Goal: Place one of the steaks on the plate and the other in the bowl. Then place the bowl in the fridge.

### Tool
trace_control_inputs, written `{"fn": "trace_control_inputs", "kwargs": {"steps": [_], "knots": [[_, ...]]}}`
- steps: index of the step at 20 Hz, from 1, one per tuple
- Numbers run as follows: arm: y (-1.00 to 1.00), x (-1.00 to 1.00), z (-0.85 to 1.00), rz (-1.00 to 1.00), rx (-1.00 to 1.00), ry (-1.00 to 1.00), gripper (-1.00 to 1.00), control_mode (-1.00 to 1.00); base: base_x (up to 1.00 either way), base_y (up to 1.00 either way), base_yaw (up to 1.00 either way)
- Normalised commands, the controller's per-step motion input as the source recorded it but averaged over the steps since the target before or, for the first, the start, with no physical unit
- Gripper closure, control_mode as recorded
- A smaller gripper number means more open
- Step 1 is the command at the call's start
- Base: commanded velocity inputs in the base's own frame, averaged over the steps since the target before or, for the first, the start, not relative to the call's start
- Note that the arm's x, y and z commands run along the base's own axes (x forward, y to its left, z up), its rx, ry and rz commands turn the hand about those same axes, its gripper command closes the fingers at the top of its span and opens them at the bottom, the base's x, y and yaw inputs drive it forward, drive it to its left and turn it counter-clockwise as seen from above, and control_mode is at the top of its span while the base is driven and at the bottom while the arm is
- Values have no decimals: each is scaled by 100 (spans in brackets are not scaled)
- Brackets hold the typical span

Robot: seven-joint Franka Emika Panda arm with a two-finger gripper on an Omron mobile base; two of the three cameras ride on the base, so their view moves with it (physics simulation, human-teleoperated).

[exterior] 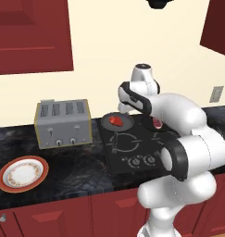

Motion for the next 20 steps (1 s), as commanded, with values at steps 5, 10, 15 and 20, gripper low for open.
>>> {"fn": "trace_control_inputs", "kwargs": {"steps": [5, 10, 15, 20], "knots": [[1, 61, -29, 8, 0, 0, -100, -100, 0, 0, 0], [4, 67, -37, 8, 0, 0, -100, -100, 0, 0, 0], [6, 46, -51, 3, 0, 0, -100, -100, 0, 0, 0], [21, 35, -47, 0, -1, 0, -100, -100, 0, 0, 0]]}}
